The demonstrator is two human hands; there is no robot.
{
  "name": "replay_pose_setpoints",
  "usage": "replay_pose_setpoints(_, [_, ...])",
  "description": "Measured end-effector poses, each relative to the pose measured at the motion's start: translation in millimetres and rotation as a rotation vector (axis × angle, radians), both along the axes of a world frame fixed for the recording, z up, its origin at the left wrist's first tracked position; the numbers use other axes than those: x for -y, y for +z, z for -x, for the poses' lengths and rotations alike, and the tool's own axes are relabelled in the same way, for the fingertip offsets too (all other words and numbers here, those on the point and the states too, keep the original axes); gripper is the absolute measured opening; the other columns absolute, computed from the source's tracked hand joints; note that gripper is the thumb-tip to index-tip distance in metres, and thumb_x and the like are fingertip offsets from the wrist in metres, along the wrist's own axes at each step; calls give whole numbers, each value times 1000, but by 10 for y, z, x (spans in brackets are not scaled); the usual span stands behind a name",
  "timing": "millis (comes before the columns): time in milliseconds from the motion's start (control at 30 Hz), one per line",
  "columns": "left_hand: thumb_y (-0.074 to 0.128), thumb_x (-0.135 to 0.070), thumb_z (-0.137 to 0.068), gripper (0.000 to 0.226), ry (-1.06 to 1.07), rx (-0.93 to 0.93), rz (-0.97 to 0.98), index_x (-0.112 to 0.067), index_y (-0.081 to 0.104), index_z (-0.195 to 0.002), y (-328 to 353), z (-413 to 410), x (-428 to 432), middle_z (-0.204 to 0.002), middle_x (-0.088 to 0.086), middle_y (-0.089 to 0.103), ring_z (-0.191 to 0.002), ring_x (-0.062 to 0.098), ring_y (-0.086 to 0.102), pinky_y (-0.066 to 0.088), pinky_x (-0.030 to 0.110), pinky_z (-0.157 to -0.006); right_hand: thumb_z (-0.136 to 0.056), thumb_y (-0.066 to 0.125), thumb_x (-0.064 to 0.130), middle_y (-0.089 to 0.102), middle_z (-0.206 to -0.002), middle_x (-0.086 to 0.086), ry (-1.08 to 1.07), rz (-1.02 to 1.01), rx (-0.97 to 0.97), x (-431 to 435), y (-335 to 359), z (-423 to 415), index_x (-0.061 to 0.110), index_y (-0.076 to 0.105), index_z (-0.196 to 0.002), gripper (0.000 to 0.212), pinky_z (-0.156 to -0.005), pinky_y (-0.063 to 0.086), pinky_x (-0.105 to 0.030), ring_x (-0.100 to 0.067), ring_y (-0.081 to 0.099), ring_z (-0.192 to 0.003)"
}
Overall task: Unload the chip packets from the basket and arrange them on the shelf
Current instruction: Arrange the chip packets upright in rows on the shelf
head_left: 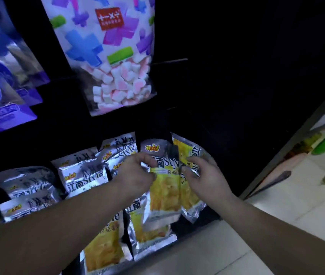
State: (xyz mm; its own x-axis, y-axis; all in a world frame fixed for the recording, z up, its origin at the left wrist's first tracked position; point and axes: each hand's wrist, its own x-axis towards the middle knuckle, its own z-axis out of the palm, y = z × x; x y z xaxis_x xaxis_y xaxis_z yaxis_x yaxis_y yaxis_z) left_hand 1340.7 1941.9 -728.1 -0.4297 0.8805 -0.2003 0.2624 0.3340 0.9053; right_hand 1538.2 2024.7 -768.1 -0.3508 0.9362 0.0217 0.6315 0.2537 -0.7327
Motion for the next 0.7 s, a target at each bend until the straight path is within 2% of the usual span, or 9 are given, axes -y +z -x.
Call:
replay_pose_setpoints(100, [69, 4, -89, 28, 33, -64, -91, -24, 68, -90, -167, 136, 187, -74, 1, 49, -53, 19, 48, 45, 34, -47, -99, 60, 32, 21, -163, -2, 5, -136, 227, -201, -105, 14, 28, 54, -141, 43, -89, 56, -39, -26, 50, -133])
replay_pose_setpoints(200, [71, 0, -90, 33, 15, -115, -119, -33, 66, -90, -281, 292, 218, -72, -4, 50, -48, 13, 48, 46, 36, -47, -98, 60, 29, -1, -170, -5, 4, -163, 385, -402, -249, 84, 33, 45, -146, 51, -77, 58, -36, -30, 53, -131])
replay_pose_setpoints(300, [68, -1, -92, 36, 24, -113, -135, -36, 64, -88, -292, 387, 115, -72, -5, 56, -51, 23, 51, 45, 33, -48, -96, 61, 32, 16, -165, -12, 14, -190, 626, -546, -315, 183, 30, 41, -146, 54, -84, 54, -39, -33, 44, -135])
replay_pose_setpoints(367, [64, -1, -94, 34, 16, -111, -127, -35, 64, -91, -283, 379, 68, -68, -3, 57, -49, 23, 48, 39, 28, -44, -94, 62, 30, 37, -148, -14, 29, -257, 737, -616, -327, 210, 25, 46, -143, 51, -89, 49, -39, -31, 44, -129])
replay_pose_setpoints(433, [62, -2, -95, 32, -13, -114, -103, -34, 63, -96, -301, 353, 51, -68, -4, 59, -49, 24, 51, 41, 31, -42, -91, 63, 25, 46, -131, -10, 70, -339, 811, -663, -325, 220, 22, 52, -137, 48, -91, 45, -38, -30, 44, -122])
replay_pose_setpoints(500, [62, -1, -95, 33, -46, -124, -100, -33, 64, -98, -325, 328, 41, -71, -7, 60, -53, 24, 58, 46, 36, -45, -86, 64, 17, 48, -125, -9, 121, -388, 823, -707, -327, 219, 21, 55, -135, 50, -94, 41, -38, -30, 39, -123])
replay_pose_setpoints(533, [63, -1, -95, 33, -61, -133, -98, -34, 65, -99, -339, 327, 36, -73, -6, 60, -53, 17, 58, 48, 36, -47, -84, 65, 13, 47, -125, -9, 139, -393, 812, -730, -331, 215, 21, 55, -135, 53, -92, 41, -38, -31, 37, -125])
replay_pose_setpoints(600, [65, -2, -94, 34, -87, -159, -93, -36, 65, -99, -362, 341, 28, -72, -2, 59, -51, 10, 53, 47, 31, -50, -82, 65, 3, 41, -130, -10, 151, -339, 756, -773, -363, 217, 21, 54, -137, 59, -80, 46, -37, -32, 40, -123])
replay_pose_setpoints(700, [65, -5, -96, 34, -94, -141, -68, -38, 65, -102, -382, 383, 11, -69, 1, 59, -49, 10, 53, 45, 33, -49, -82, 59, -8, 23, -148, -9, 175, -232, 664, -760, -472, 227, 23, 53, -138, 64, -60, 42, -31, -30, 54, -107])
